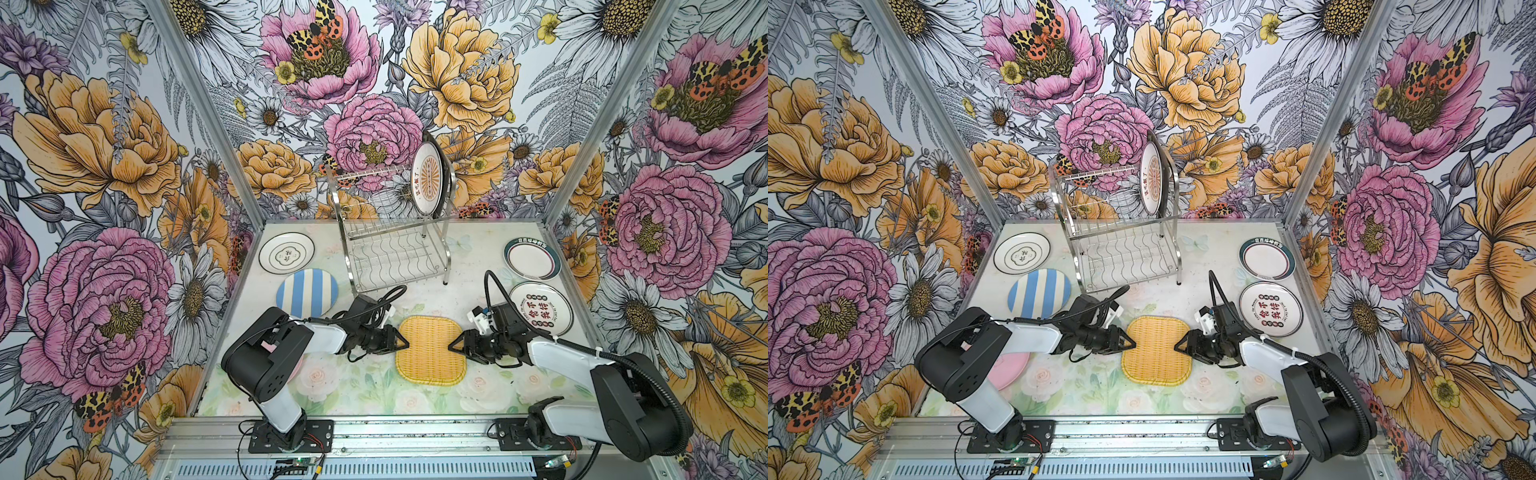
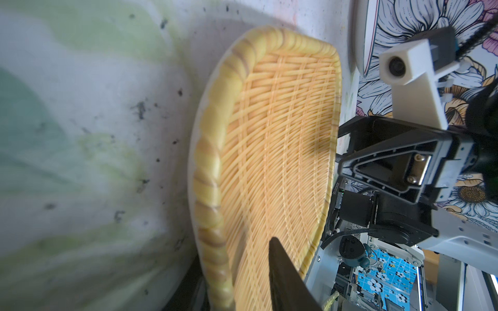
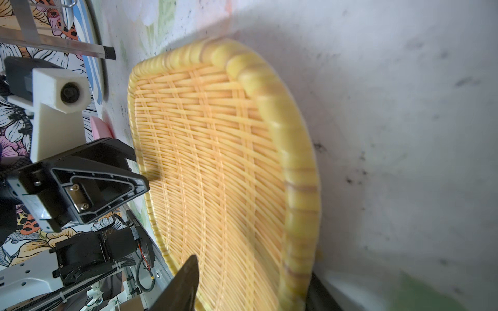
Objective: Load plates into a dish rack
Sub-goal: Pick up the plate from the bottom-center of the table.
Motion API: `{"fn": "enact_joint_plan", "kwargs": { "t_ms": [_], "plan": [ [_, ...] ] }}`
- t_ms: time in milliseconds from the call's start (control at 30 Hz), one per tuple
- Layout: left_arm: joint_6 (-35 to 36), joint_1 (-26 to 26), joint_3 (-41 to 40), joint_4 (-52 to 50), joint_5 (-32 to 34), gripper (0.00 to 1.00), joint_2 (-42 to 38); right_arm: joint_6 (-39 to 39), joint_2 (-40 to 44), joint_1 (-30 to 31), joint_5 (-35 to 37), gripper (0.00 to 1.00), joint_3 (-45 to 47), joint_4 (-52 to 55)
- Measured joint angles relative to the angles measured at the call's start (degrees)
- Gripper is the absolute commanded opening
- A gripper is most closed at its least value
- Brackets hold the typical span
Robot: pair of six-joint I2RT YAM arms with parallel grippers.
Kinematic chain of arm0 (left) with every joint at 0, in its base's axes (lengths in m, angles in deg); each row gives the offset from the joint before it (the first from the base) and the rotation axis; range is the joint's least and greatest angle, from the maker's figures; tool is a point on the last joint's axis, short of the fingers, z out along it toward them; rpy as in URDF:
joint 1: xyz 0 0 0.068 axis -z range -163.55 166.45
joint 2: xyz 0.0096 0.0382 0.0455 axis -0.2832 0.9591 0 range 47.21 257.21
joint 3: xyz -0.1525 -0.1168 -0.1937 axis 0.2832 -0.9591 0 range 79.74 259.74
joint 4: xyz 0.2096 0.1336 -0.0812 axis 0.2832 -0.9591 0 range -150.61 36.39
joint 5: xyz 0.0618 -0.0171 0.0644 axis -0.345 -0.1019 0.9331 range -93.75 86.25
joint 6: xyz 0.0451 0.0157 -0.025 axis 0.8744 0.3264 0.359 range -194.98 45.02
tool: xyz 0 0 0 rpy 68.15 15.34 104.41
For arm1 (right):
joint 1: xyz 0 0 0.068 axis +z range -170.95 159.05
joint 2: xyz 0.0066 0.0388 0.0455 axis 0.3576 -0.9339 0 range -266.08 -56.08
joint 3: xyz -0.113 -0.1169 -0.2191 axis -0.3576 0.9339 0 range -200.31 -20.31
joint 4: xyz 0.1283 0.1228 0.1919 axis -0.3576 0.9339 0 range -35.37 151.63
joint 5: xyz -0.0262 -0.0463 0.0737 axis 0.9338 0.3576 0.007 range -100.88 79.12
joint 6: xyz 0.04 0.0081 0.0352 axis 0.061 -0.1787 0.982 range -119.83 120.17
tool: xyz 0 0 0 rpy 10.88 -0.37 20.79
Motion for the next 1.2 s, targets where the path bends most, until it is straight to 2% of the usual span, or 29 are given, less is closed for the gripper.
{"fn": "enact_joint_plan", "kwargs": {
  "t_ms": [267,567,867,1200],
  "plan": [
    [-0.57,-0.26,-0.04,0.15,-0.02,0.25,0.0,0.0,-1.4,1.03,-0.61,0.54,-0.59,-0.92],
    [-2.34,-1.36,-0.31,4.2,-3.48,0.0,-0.09,-0.02,-1.73,1.22,-0.79,0.55,-0.76,-0.94],
    [-5.35,-2.4,-2.8,8.5,-5.29,0.0,-0.72,0.35,0.15,0.9,-0.92,0.65,-0.76,-0.74],
    [-11.76,-8.39,-6.58,11.74,-6.71,0.0,-12.02,0.68,7.23,-2.05,-4.68,0.71,-1.51,-1.57]
  ]
}}
